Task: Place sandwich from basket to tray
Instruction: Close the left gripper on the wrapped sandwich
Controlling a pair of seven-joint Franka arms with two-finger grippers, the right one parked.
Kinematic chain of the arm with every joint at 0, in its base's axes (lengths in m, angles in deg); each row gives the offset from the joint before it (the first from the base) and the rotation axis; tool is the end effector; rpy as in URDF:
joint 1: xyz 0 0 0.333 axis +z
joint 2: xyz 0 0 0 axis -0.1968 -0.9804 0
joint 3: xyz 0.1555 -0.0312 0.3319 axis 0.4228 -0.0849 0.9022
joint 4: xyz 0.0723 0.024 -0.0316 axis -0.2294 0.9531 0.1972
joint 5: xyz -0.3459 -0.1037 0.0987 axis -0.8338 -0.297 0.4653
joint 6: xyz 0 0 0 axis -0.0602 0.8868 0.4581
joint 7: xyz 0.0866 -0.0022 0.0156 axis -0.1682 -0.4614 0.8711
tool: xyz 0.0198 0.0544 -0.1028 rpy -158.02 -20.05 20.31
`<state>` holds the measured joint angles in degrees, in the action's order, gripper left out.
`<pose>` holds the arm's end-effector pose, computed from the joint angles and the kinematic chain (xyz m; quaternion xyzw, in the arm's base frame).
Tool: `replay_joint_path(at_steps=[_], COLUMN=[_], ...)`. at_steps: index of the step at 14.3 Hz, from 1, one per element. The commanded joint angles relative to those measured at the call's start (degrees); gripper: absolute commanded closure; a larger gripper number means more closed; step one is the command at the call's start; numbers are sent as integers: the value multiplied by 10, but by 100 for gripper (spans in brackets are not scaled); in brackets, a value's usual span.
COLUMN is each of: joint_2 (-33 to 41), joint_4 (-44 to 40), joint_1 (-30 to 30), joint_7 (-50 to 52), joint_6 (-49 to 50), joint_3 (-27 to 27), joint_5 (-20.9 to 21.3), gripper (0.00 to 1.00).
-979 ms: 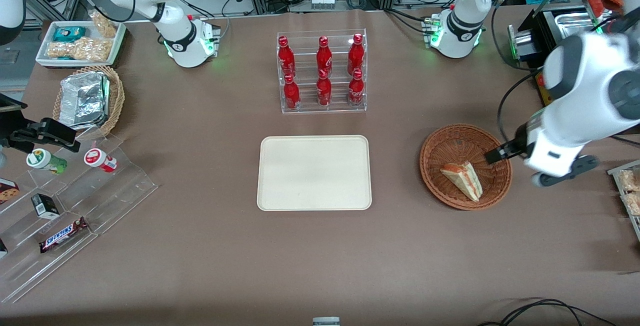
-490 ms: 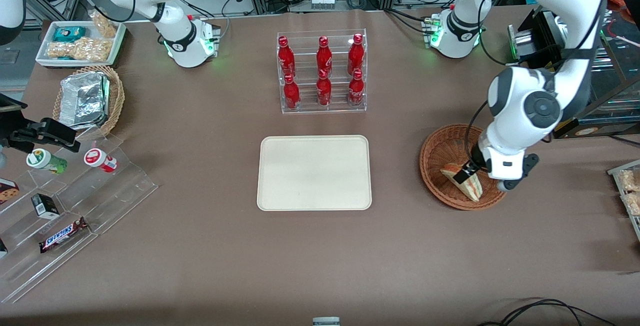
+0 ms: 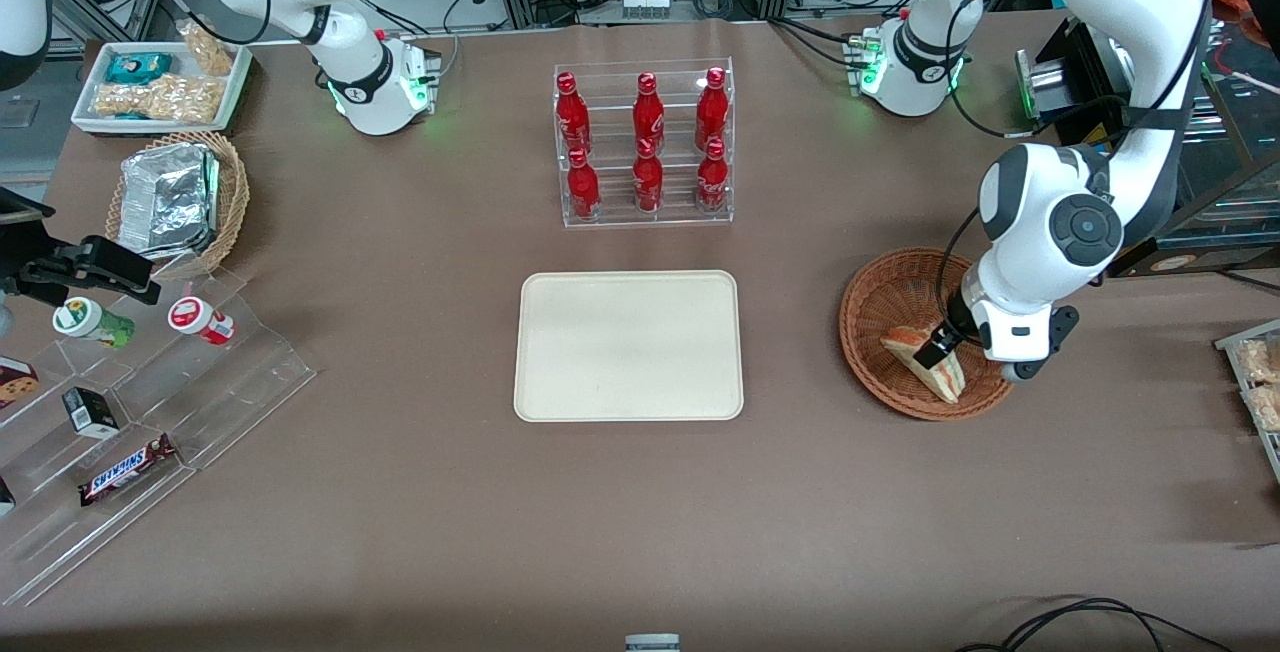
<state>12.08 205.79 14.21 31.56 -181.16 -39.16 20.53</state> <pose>0.5647 -0.0850 0.3584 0.9259 0.3777 -0.0056 0.0085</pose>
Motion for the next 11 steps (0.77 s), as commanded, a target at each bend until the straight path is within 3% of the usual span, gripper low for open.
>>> replay_joint_path(at_steps=[1, 7, 8, 9, 11], joint_2=[-33, -74, -81, -81, -74], joint_4=[-3, -15, -21, -22, -20], joint_1=[0, 0, 0, 0, 0], joint_7=[17, 15, 15, 20, 21], joint_6=[-11, -11, -10, -9, -6], joint_3=[-1, 8, 7, 7, 7], joint_5=[29, 55, 59, 59, 59], gripper=[0, 1, 16, 43, 85])
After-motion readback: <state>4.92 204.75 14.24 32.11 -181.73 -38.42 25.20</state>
